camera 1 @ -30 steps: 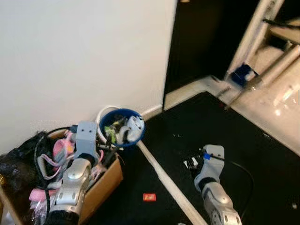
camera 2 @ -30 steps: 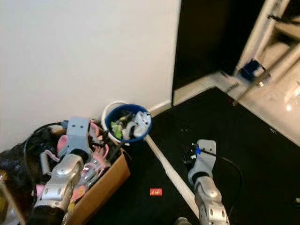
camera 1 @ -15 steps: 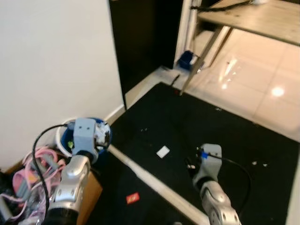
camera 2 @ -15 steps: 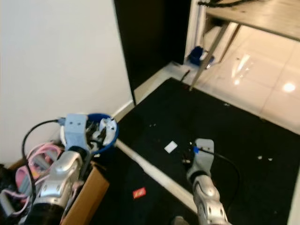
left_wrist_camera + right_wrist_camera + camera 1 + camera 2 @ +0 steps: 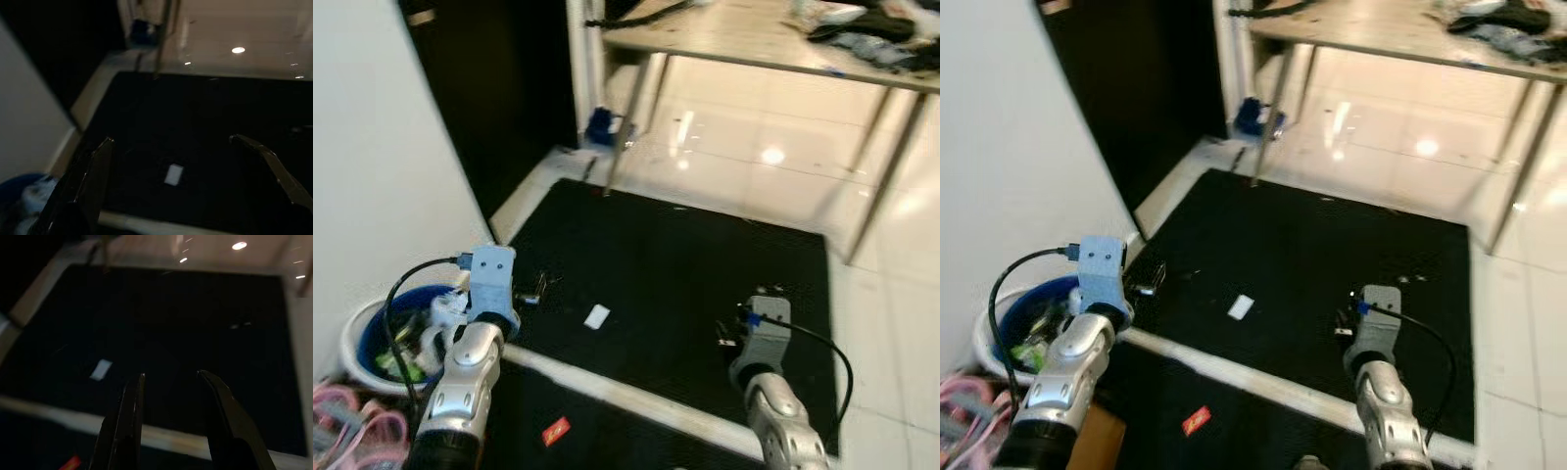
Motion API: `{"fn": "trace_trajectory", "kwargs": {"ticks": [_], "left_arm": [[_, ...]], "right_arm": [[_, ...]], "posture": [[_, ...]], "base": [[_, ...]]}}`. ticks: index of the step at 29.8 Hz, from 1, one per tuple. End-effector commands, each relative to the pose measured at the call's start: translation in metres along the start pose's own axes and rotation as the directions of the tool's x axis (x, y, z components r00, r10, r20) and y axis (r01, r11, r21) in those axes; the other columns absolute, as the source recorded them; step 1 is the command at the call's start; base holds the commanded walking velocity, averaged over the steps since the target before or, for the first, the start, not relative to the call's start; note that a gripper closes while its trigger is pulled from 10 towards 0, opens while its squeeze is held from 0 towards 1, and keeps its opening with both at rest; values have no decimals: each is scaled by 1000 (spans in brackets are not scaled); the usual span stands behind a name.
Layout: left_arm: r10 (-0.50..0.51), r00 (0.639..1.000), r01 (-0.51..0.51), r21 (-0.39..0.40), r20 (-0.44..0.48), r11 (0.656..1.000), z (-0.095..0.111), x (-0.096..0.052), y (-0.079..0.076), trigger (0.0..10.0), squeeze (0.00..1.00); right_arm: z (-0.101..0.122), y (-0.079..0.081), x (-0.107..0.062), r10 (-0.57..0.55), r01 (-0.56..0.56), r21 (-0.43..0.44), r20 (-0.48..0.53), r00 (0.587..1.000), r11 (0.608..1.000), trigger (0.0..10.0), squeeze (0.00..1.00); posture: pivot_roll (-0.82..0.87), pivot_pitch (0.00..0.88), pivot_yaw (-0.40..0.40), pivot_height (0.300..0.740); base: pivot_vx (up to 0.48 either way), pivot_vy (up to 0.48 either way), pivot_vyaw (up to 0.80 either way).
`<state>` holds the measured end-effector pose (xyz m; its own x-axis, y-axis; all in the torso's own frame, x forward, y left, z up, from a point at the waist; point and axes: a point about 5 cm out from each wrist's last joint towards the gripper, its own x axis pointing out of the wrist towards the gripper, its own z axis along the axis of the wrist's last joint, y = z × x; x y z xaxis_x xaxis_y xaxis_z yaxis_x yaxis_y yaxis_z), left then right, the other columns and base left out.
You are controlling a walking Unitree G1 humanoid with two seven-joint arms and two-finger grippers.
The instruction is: Picking trash to rubbish bin
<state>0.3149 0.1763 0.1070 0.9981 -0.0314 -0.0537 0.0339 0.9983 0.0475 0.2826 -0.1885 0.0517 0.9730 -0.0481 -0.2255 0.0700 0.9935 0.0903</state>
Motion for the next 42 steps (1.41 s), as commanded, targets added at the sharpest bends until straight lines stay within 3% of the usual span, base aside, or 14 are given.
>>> {"fn": "trace_trajectory", "kwargs": {"ticks": [1, 13, 20, 23, 25, 30, 42], "left_arm": [[23, 999, -25, -51, -41, 998, -11, -4, 3, 10000, 0], [13, 996, -20, -82, -86, 996, -20, -10, 2, 10000, 0], [-6, 999, 4, -37, -32, 999, -13, -8, 1, 10000, 0], [-7, 999, 5, -43, -35, 999, -15, -8, 2, 10000, 0], [-6, 999, 5, -41, -31, 999, -15, -8, 3, 10000, 0], [-9, 1000, 8, -23, -23, 1000, -14, -8, 3, 10000, 0], [-11, 1000, 11, -11, -27, 1000, -16, -10, 3, 10000, 0]], "right_arm": [[-8, 4, -3, 6, -6, 3, -28, 1000, 1000, 10000, 0], [-11, 5, -2, 31, -31, 0, -45, 999, 1000, 10000, 0], [-17, 6, -2, 36, -36, 3, -53, 998, 999, 10000, 0], [-24, 9, -3, 48, -40, 104, -73, 996, 994, 10000, 0], [-24, 11, -3, 61, -54, 102, -69, 996, 993, 10000, 0], [-22, 18, -3, 127, -129, -17, -85, 988, 992, 10000, 0], [-22, 20, 1, 121, -126, -56, -84, 989, 990, 10000, 0]], "posture": [[11, 141, 63, 740], [19, 122, 45, 740], [27, 103, 46, 740], [26, 98, 50, 740], [25, 98, 51, 740], [21, 94, 48, 740], [26, 94, 50, 740]], "base": [[0, 0, -800], [0, 0, -800], [0, 0, -800], [0, 0, -213], [0, 0, 0], [0, 0, 0], [0, 0, 0]]}}
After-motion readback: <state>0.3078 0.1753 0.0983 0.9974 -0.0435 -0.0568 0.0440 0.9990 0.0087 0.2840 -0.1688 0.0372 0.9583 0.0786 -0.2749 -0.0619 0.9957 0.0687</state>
